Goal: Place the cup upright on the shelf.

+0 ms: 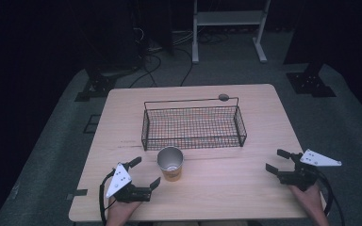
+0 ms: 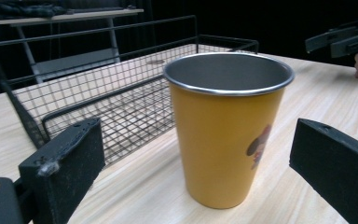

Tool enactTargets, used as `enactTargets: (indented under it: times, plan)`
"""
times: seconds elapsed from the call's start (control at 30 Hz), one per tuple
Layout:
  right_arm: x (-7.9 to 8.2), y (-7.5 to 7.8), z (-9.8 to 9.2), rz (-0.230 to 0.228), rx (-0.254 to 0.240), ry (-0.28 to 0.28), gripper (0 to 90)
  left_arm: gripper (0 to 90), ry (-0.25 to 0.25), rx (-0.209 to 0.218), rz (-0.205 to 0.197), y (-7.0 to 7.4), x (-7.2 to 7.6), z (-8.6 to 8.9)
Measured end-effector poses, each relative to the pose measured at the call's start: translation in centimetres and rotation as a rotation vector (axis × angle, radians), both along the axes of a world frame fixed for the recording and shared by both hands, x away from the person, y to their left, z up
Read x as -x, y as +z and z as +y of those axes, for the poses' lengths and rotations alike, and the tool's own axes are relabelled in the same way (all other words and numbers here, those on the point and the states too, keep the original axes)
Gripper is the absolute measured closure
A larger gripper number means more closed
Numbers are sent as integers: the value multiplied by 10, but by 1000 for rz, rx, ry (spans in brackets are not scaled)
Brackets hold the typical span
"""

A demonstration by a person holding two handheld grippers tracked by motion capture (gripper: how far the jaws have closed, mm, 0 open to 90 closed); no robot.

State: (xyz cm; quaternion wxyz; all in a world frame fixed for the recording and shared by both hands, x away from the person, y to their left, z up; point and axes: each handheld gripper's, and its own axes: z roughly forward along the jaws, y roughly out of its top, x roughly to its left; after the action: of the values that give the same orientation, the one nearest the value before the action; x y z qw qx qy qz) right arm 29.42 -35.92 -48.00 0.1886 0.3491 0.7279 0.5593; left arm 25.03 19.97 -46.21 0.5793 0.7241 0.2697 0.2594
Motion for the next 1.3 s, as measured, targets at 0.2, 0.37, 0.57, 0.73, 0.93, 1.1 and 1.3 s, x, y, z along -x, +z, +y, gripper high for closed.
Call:
enactTargets:
  times: [0.2, 0.37, 0.57, 0.73, 0.93, 1.1, 1.3]
  plan:
    - [0, 0, 0, 0, 1, 1, 145, 24, -19, -8, 2, -1, -2, -9]
    - [0, 0, 0, 0, 0, 1, 145, 24, -38, -20, 15, -2, -7, -18]
    - [0, 0, 0, 0, 0, 2, 145, 24, -50, -27, 18, -4, -10, -27]
    - [0, 0, 0, -1, 0, 2, 145, 24, -53, -34, 19, -4, -16, -34]
    - [0, 0, 0, -1, 2, 2, 145, 24, -54, -38, 25, -5, -20, -40]
    - [0, 0, 0, -2, 2, 3, 145, 24, -52, -54, 24, -6, -24, -47]
    - [0, 0, 0, -1, 2, 3, 145, 24, -46, -51, 26, -5, -30, -51]
